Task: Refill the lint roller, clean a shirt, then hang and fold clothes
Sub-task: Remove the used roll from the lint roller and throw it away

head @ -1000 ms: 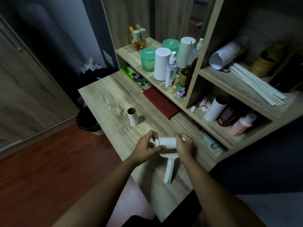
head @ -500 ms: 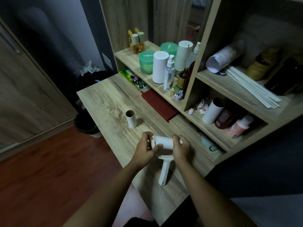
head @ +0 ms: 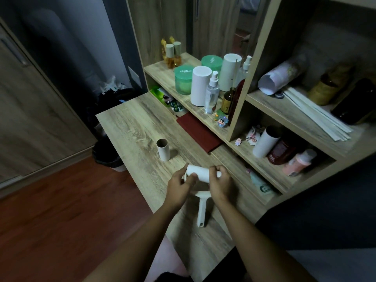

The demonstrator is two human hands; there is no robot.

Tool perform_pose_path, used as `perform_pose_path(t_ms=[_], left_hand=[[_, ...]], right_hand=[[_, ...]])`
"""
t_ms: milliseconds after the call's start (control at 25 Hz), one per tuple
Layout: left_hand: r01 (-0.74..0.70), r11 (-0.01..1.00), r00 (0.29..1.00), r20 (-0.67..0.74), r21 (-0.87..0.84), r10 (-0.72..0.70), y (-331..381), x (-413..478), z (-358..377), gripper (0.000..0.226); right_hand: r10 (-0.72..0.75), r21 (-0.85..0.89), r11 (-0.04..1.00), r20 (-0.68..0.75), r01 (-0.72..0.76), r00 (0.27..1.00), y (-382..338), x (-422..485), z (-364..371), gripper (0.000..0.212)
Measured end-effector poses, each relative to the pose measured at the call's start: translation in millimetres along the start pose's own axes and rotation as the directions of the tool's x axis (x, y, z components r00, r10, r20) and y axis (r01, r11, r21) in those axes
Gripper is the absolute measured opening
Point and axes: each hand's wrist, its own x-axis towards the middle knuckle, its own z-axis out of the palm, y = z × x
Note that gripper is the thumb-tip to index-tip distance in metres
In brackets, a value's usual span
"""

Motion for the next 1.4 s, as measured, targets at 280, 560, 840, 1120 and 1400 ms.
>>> perform_pose_path(t_ms=[280, 560, 840, 1120, 1400], left_hand=[[0.134, 0.930, 0.982, -0.081, -0.343, -0.171, -1.6, 13.2, -3.8, 0.025], [0.336, 0.702, 0.926, 0.085, -0.628, -0.368, -13.5, 18.3, -3.0, 0.042], [0.276, 0.708, 0.944, 0.044, -0.650, -0.328, -4.6, 25.6, -9.5, 0.026], [0.275, 0.715, 0.937, 0.014, -0.643, -0.348, -12.2, 25.4, -13.6, 0.030], [0.275, 0.699, 0.906, -0.065, -0.661, -0.418, -22.1, 31.0, -17.3, 0.033]], right_hand=[[-0.196, 0.282, 0.952, 0.260, 0.120, 0.945, 0.2, -11.4, 5.8, 0.041], [-0.367, 0.213, 0.923, 0.229, 0.322, 0.902, -5.3, -15.4, 10.7, 0.055], [-0.382, 0.223, 0.913, 0.181, 0.341, 0.906, -18.9, -6.9, 13.4, 0.046], [-0.379, 0.171, 0.923, 0.226, 0.346, 0.898, -16.0, -4.9, 16.2, 0.036], [-0.343, 0.132, 0.939, 0.291, 0.317, 0.893, 5.6, -0.1, 18.6, 0.043]])
